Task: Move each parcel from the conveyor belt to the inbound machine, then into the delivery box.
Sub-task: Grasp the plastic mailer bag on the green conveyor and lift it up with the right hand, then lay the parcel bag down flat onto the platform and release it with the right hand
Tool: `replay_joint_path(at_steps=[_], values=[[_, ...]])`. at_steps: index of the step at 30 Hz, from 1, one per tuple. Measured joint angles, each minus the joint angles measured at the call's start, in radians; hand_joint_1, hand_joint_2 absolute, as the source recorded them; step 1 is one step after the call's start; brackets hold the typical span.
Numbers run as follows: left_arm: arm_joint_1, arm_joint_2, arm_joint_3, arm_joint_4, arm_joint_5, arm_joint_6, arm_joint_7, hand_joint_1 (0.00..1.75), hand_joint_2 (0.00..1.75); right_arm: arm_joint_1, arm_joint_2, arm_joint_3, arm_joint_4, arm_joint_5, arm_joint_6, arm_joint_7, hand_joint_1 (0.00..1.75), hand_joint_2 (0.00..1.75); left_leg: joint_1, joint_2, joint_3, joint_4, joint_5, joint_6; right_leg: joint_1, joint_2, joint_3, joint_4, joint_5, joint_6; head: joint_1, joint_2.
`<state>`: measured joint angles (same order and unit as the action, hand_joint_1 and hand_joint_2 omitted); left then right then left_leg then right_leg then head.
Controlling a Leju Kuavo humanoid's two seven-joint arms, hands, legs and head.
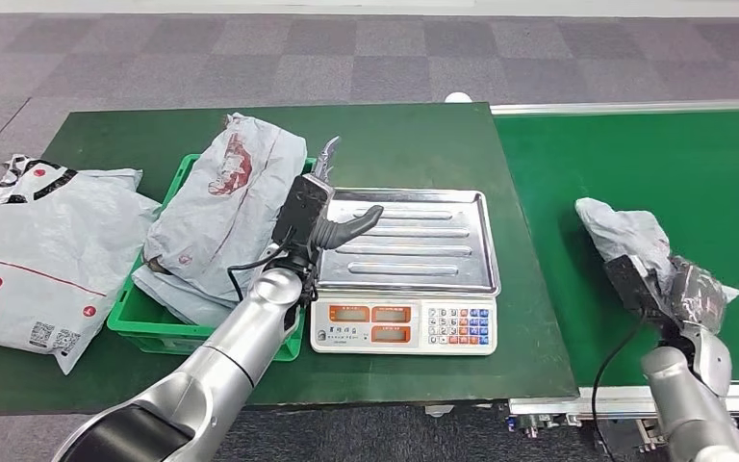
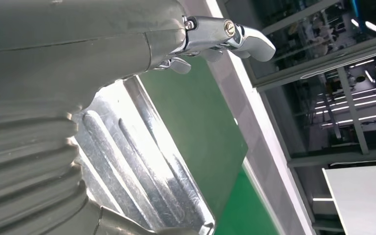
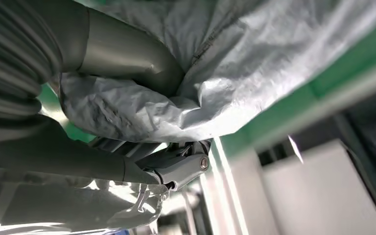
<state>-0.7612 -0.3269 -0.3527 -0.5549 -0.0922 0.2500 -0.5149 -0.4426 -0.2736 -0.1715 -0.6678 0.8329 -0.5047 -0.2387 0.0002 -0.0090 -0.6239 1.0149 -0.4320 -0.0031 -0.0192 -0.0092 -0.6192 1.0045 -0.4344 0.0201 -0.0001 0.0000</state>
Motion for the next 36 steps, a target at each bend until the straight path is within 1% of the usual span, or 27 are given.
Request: replay_joint_path(at_steps=[3,7,10,14,17,22,25,31,36], values=[[0.001,0.000,0.004,0.007,-0.005,0.004,-0.013,0.00,1.75,0.043,0.019,0.041,-0.133,0.004,-0.024,0.005,1.75,1.75,0.000,0.001,0.000,0.000,0.000,0.000,0.000,0.001,-0.001,0.000,-0.001,0.000,0.000,0.000],[0.001,0.000,0.008,0.013,-0.007,0.004,-0.016,0.00,1.75,0.073,0.035,0.074,-0.226,0.005,-0.029,0.007,1.75,1.75,0.000,0.000,-0.001,0.000,0.000,0.000,0.000,0.000,-0.001,0.000,-0.001,0.000,0.000,0.000],[0.001,0.000,0.013,0.015,-0.012,0.004,-0.016,0.00,1.75,0.080,0.042,0.092,-0.263,0.014,-0.059,0.004,1.75,1.75,0.000,0.000,-0.001,0.000,0.000,0.000,0.000,0.000,-0.001,0.000,-0.001,0.000,0.000,0.000],[0.001,-0.003,0.020,0.018,-0.018,0.003,-0.008,0.00,1.75,0.083,0.044,0.110,-0.303,0.017,-0.082,0.026,1.75,1.75,0.000,0.000,-0.001,0.000,0.000,0.000,-0.001,0.001,-0.001,0.000,-0.001,0.000,0.000,0.000],[-0.001,-0.006,0.023,0.021,-0.023,0.001,-0.003,0.00,1.75,0.084,0.037,0.115,-0.323,-0.010,-0.086,0.030,1.75,1.75,0.000,0.000,-0.001,0.000,0.000,0.000,-0.001,0.001,-0.001,0.000,-0.001,0.000,0.000,0.000],[-0.004,-0.010,0.024,0.030,-0.025,-0.002,-0.005,0.00,1.75,0.080,0.019,0.127,-0.342,-0.053,-0.097,0.011,1.75,1.75,-0.001,0.000,-0.001,0.000,-0.001,0.000,-0.001,0.001,-0.001,0.000,-0.001,0.000,0.000,0.000],[-0.005,-0.015,0.024,0.035,-0.025,-0.003,-0.006,0.00,1.75,0.053,0.013,0.142,-0.343,-0.074,-0.096,0.007,1.75,1.75,-0.001,0.001,-0.001,0.000,0.000,0.000,-0.001,0.001,-0.001,0.000,-0.001,0.000,0.000,0.000],[-0.011,-0.030,0.024,0.047,0.015,0.002,0.001,0.00,1.75,-0.081,0.012,0.195,-0.306,-0.076,-0.098,0.014,1.75,1.75,-0.001,0.002,-0.001,0.000,0.000,0.000,-0.001,0.002,-0.001,0.000,0.000,0.000,0.000,0.000],[-0.020,-0.035,0.021,0.060,0.066,0.018,-0.006,0.00,1.75,-0.143,0.037,0.269,-0.288,-0.045,-0.097,0.020,1.75,1.75,0.000,0.002,-0.001,0.000,0.001,0.000,0.000,0.002,-0.001,0.000,0.000,0.000,0.000,0.000]])
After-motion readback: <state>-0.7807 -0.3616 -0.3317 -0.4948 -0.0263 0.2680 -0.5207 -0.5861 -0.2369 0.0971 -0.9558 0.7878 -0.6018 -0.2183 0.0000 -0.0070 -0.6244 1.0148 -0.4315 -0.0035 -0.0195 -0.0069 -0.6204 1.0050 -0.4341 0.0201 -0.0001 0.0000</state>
